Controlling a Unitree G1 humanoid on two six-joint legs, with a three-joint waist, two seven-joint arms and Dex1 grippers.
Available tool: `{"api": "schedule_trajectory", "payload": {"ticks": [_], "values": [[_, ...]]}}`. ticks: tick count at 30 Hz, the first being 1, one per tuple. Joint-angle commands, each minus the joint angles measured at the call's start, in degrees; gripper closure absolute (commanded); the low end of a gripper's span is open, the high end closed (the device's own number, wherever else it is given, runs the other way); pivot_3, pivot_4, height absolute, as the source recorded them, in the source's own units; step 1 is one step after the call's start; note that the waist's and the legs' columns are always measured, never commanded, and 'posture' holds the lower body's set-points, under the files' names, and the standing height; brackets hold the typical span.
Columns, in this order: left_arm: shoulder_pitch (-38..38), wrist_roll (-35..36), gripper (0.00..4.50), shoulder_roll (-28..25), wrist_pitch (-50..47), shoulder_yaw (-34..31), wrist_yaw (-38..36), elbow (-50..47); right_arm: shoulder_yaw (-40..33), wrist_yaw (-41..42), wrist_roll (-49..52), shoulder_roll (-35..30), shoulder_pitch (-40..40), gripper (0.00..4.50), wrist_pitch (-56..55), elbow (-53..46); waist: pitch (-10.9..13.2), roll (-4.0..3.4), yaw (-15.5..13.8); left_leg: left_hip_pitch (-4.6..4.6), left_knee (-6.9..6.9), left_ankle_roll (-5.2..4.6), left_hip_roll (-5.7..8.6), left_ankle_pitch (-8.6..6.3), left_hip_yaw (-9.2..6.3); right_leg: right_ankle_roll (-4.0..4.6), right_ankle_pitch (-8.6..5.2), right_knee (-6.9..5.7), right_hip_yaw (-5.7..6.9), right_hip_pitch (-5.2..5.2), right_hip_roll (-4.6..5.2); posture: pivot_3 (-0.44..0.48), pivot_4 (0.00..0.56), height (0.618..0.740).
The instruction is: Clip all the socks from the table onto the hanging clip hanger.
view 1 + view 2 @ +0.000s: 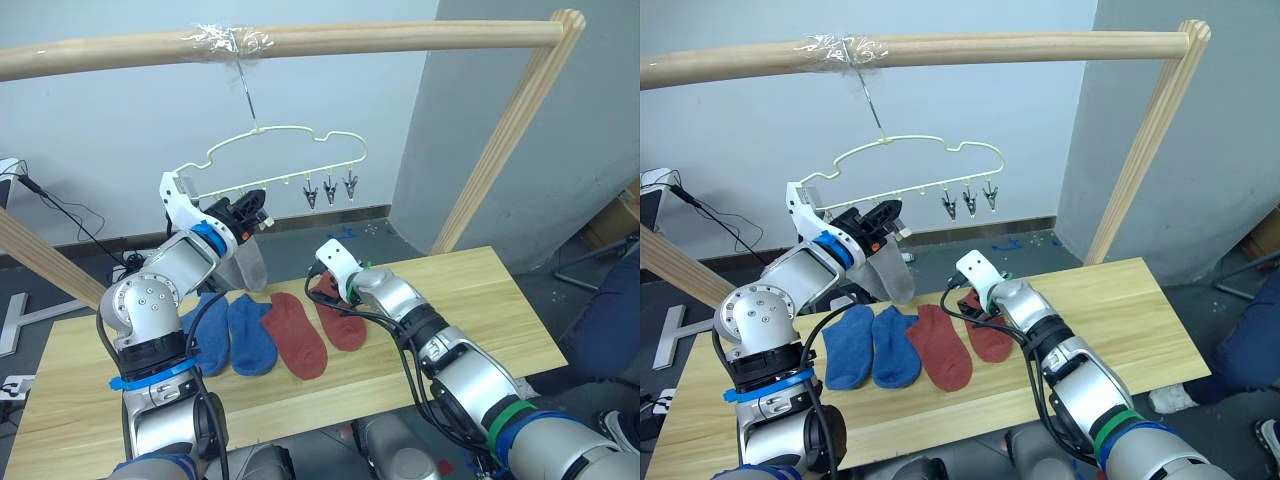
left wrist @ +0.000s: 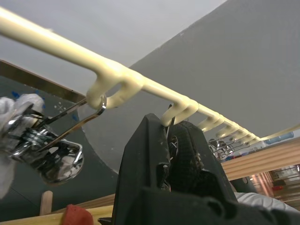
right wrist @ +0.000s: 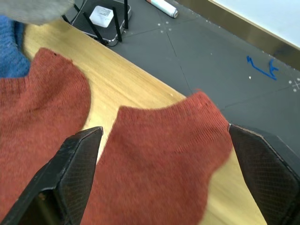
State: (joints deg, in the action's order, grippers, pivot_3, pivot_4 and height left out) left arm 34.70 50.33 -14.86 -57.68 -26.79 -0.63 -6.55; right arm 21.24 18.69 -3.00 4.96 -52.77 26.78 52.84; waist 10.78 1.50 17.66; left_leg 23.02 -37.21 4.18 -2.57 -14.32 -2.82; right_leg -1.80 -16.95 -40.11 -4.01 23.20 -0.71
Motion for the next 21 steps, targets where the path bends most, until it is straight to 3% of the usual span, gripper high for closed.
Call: {"api": "schedule_trajectory", "payload": {"ticks": [1, 9, 18, 21], "values": [[2.4, 2.2, 4.37, -1.0, 0.8, 0.4, -0.5, -4.3, -1.0, -1.5, -2.1, 1.5, -2.7, 0.00, -5.4, 5.4, 0.0, 0.00, -0.1, 0.00, 0.00, 0.00, 0.00, 0.00, 0.00, 0.00, 0.00, 0.00, 0.00, 0.00, 0.00, -0.285, 0.141, 0.740], [2.1, 2.3, 4.37, -1.5, 0.5, 0.6, -0.1, -5.0, -1.8, -4.4, -5.2, 3.6, -4.3, 0.00, -10.5, 15.1, 0.0, 0.00, -0.2, 0.00, 0.00, 0.01, 0.00, 0.00, 0.00, 0.00, 0.00, -0.01, 0.00, 0.00, 0.03, -0.264, 0.139, 0.740], [1.6, 2.2, 4.37, -2.0, 0.6, 0.5, 0.2, -5.5, -5.8, -4.4, -4.8, 4.7, -4.6, 0.00, -10.2, 17.9, 0.0, 0.00, -0.4, -0.02, -0.03, 0.04, 0.01, 0.02, -0.02, 0.00, 0.00, -0.12, 0.02, 0.00, 0.03, -0.249, 0.137, 0.740], [1.5, 2.2, 4.37, -2.0, 0.7, 0.6, 0.3, -5.7, -6.3, -4.4, -5.2, 4.7, -4.4, 0.57, -10.3, 17.8, 0.0, 0.00, -0.4, -0.02, -0.05, 0.04, 0.01, 0.02, -0.01, 0.00, 0.00, -0.15, 0.01, 0.00, 0.03, -0.250, 0.137, 0.740]]}}
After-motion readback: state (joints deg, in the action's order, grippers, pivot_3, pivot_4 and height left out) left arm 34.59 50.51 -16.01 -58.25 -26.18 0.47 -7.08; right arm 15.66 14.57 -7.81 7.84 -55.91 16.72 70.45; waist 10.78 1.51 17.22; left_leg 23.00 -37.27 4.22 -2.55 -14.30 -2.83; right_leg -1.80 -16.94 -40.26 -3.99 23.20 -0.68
